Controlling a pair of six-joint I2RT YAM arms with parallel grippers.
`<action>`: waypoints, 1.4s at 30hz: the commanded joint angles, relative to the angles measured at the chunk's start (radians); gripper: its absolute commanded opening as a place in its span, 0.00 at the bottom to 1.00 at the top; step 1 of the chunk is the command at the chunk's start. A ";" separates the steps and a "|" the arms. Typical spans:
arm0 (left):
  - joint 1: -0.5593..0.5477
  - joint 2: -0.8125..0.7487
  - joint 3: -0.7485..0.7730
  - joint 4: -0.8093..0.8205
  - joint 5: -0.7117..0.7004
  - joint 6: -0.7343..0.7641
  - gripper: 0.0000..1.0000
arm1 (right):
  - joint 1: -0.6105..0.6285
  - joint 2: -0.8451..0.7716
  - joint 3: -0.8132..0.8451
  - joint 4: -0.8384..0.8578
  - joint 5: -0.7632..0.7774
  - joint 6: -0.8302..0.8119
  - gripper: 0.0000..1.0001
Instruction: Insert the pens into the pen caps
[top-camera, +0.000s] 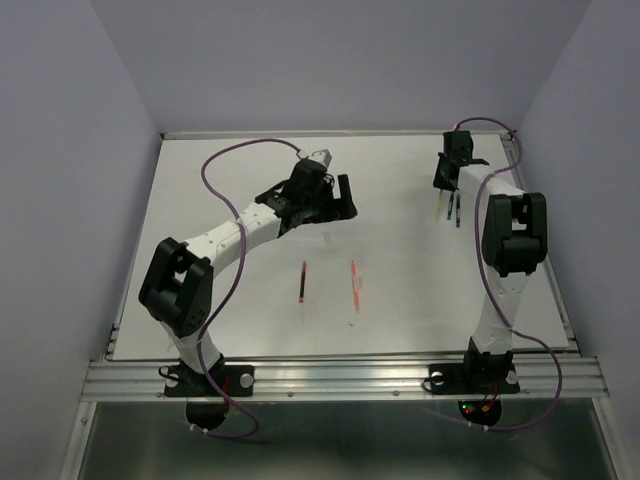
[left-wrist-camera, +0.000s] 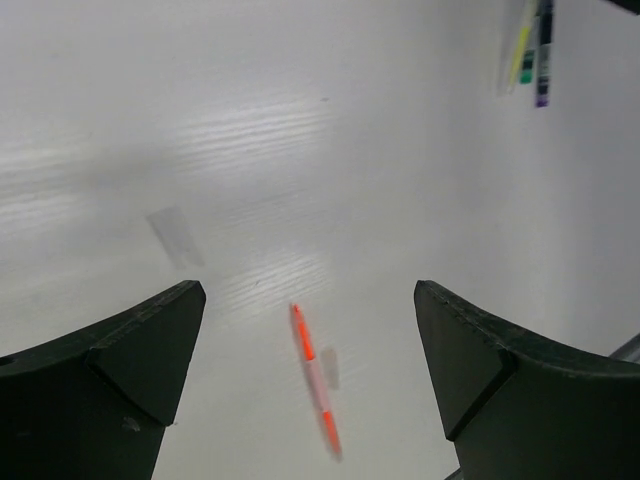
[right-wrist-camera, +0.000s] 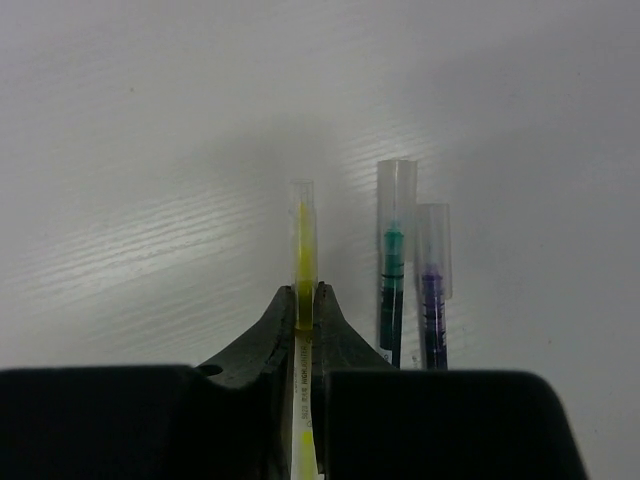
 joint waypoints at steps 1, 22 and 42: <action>0.011 -0.079 -0.069 -0.036 -0.069 -0.009 0.99 | -0.007 0.036 0.096 -0.051 0.074 -0.027 0.07; 0.014 -0.097 -0.082 -0.093 -0.089 0.016 0.99 | -0.016 0.086 0.151 -0.103 0.076 -0.052 0.48; 0.008 -0.069 -0.135 -0.104 -0.061 0.039 0.99 | -0.016 -0.118 0.027 -0.056 -0.013 0.003 0.74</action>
